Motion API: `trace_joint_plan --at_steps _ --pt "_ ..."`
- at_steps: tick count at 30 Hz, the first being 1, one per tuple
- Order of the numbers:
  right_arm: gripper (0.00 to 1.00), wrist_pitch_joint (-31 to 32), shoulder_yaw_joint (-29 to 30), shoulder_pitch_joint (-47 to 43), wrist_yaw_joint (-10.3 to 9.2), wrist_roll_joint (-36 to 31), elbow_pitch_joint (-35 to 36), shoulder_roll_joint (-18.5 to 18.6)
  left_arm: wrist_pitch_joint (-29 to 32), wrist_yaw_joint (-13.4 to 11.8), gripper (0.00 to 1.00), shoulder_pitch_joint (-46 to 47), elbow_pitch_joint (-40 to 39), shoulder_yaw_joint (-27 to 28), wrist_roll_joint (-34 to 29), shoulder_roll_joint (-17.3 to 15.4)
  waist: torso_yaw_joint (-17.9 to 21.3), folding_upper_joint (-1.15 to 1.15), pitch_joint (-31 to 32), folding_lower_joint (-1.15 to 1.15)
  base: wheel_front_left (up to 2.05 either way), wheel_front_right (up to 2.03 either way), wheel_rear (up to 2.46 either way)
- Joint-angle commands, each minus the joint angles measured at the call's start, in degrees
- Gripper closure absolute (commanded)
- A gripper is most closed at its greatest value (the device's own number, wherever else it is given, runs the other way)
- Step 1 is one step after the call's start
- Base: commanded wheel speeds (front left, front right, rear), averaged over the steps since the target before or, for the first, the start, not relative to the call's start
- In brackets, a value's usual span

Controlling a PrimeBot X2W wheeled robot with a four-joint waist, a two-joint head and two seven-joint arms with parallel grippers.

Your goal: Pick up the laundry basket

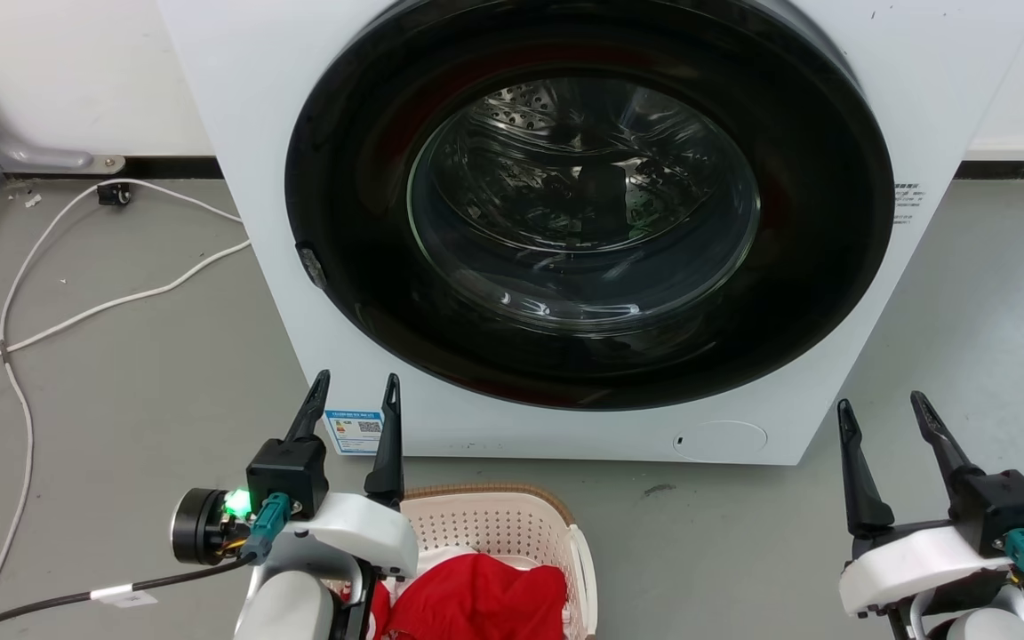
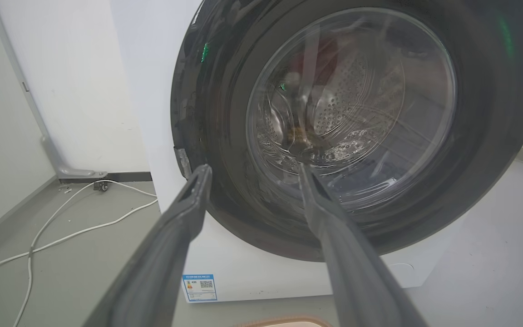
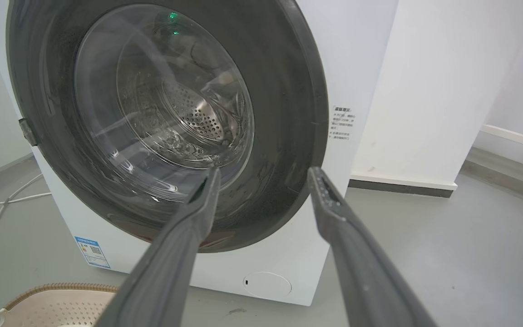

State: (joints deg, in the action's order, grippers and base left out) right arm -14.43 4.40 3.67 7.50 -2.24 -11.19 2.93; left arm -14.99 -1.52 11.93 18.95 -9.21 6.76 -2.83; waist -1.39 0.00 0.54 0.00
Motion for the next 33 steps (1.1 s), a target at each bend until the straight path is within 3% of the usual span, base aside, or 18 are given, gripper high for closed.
trace_joint_plan --at_steps 1,16,33 --pt "0.0 -0.34 0.1 0.85 -0.02 0.3 -0.14 -0.08 -0.28 -0.01 0.0 0.33 0.11 0.05 -0.03 -0.09 0.01 0.0 -0.02 0.0 0.0 0.0 0.0" --pt "0.0 -0.55 0.11 1.18 -0.02 1.62 -0.83 -0.09 -0.28 -0.33 0.0 0.32 0.46 0.71 0.11 -0.09 -0.01 0.0 -0.36 0.0 0.0 0.0 0.0" --pt "0.0 0.79 -9.51 4.38 -0.02 5.91 -7.37 -0.09 -0.22 0.22 0.0 1.71 7.29 4.15 0.3 -0.09 0.05 0.0 -4.2 0.0 0.0 0.0 0.0"
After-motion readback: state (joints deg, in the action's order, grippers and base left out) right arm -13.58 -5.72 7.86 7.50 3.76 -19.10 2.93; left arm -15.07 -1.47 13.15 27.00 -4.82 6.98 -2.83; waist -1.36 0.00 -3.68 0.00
